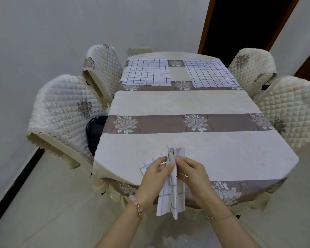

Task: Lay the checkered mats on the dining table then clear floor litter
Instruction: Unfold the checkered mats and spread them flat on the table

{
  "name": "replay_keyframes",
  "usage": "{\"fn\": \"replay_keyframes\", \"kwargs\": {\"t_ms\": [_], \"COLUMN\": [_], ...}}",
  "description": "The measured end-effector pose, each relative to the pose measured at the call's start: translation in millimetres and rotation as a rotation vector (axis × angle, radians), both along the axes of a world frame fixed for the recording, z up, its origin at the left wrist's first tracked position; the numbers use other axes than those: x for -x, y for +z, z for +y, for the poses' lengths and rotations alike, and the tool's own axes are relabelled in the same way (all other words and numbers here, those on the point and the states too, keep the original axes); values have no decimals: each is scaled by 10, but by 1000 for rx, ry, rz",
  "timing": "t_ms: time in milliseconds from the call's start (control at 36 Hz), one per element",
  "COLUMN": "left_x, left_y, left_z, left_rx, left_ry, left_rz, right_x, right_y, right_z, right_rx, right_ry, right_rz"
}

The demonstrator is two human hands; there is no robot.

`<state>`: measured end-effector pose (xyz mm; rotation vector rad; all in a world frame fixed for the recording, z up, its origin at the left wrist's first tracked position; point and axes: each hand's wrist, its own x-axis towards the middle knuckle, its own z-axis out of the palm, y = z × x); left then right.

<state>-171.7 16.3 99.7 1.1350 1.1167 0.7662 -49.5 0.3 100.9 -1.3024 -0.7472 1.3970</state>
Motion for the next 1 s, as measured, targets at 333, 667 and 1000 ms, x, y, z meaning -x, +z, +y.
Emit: {"fn": "replay_keyframes", "kwargs": {"t_ms": [333, 667, 1000], "left_x": [15, 37, 95], "left_y": [33, -9, -41], "left_z": [1, 129, 324], "left_rx": [0, 82, 241], "left_ry": [-1, 106, 225], "left_rz": [20, -49, -203], "right_x": [1, -158, -454], "right_y": [-68, -120, -273], "right_z": [61, 107, 185], "right_rx": [1, 39, 136], "right_ry": [-19, -31, -108], "right_rz": [-15, 16, 162]}}
